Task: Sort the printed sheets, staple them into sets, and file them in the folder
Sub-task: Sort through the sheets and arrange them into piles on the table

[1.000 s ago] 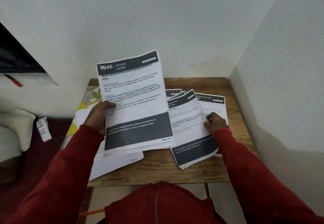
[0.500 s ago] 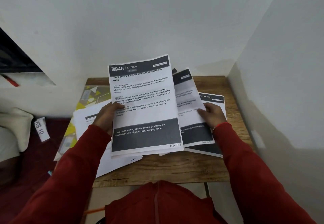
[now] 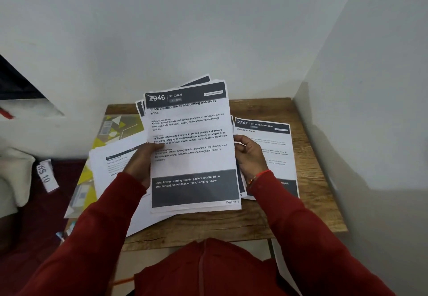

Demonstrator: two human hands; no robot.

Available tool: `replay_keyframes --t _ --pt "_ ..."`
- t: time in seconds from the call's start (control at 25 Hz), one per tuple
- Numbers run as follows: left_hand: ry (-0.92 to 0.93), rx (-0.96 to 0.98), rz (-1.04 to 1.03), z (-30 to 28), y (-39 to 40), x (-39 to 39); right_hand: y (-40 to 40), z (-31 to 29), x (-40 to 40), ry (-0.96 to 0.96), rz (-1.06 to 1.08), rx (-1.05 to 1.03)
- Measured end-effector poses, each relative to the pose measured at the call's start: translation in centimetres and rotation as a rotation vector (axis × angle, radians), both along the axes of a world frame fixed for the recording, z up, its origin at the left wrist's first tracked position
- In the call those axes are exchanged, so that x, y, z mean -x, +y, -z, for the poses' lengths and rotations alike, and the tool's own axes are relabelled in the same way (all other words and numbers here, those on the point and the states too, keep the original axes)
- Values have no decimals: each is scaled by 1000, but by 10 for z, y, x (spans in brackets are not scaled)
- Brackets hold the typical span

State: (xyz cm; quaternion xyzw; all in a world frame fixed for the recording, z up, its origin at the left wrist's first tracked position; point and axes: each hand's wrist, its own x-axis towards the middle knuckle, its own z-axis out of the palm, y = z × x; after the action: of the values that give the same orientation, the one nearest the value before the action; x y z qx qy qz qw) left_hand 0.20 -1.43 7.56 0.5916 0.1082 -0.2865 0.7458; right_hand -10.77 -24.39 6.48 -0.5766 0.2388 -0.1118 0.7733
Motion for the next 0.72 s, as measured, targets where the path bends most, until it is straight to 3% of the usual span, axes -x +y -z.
replay_keyframes --t 0.28,0.36,0.44,0.52,0.6,0.72 --pt "16 -176 -11 23 -14 -8 -16 30 3 165 -54 226" --pt "-11 -271 27 32 -17 -22 -24 40 9 214 27 287" --pt "-65 -445 119 45 -17 -38 -43 52 20 440 194 663" --pt "-117 -611 203 49 -19 -42 -64 59 40 789 254 1032" --pt "-150 -696 231 48 -22 -39 -77 57 58 973 222 1028" --pt "-175 -746 231 50 -25 -37 -95 59 67 1027 177 867"
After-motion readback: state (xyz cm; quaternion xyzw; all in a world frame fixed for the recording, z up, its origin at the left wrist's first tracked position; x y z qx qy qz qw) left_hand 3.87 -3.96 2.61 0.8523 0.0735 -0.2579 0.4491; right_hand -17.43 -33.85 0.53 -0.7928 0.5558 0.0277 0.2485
